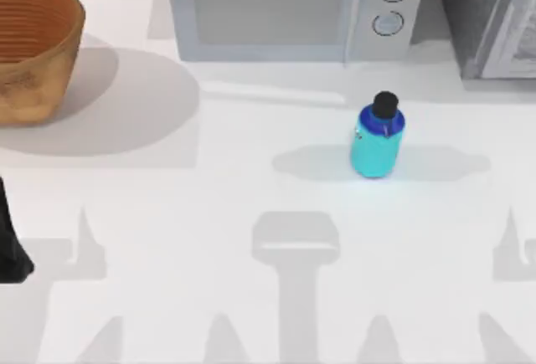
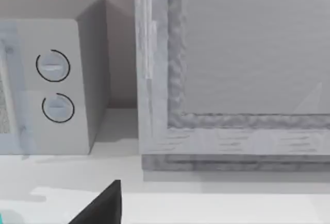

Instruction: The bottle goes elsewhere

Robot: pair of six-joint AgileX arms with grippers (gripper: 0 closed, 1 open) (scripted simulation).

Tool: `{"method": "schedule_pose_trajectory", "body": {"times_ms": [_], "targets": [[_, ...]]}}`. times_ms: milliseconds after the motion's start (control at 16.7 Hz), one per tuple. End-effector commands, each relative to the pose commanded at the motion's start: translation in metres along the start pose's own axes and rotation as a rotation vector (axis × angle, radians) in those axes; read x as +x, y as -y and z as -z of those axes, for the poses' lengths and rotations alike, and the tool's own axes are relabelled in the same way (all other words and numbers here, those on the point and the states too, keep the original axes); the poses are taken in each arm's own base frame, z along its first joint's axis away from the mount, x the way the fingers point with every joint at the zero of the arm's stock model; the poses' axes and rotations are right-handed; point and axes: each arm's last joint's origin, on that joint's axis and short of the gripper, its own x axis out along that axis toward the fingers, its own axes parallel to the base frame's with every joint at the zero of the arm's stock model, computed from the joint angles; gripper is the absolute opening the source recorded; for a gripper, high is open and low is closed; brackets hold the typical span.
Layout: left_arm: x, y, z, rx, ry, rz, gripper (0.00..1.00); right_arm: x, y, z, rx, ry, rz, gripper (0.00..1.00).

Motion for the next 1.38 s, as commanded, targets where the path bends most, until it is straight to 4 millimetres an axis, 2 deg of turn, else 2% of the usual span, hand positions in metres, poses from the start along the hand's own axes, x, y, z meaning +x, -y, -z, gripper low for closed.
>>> {"method": "schedule_pose_trajectory", "body": {"times_ms": [240,480,660,840,960,1080,1260,1380], "targets": [[0.001,0.002,-0.006,-0.003,0.014,0.017,1.0,0.0,0.0,0.0,0.0,0.0,0.0,1.0],[0.011,0.011,-0.033,-0.013,0.068,0.099,1.0,0.0,0.0,0.0,0.0,0.0,0.0,1.0],[0.032,0.024,-0.055,-0.02,0.088,0.186,1.0,0.0,0.0,0.0,0.0,0.0,0.0,1.0],[0.069,0.048,-0.064,-0.021,0.069,0.285,1.0,0.0,0.0,0.0,0.0,0.0,0.0,1.0],[0.097,0.07,-0.058,-0.017,0.04,0.355,1.0,0.0,0.0,0.0,0.0,0.0,0.0,1.0],[0.124,0.098,-0.042,-0.01,0.006,0.428,1.0,0.0,0.0,0.0,0.0,0.0,0.0,1.0],[0.154,0.143,0.0,0.004,-0.04,0.535,1.0,0.0,0.0,0.0,0.0,0.0,0.0,1.0],[0.164,0.172,0.033,0.011,-0.057,0.602,1.0,0.0,0.0,0.0,0.0,0.0,0.0,1.0]]}}
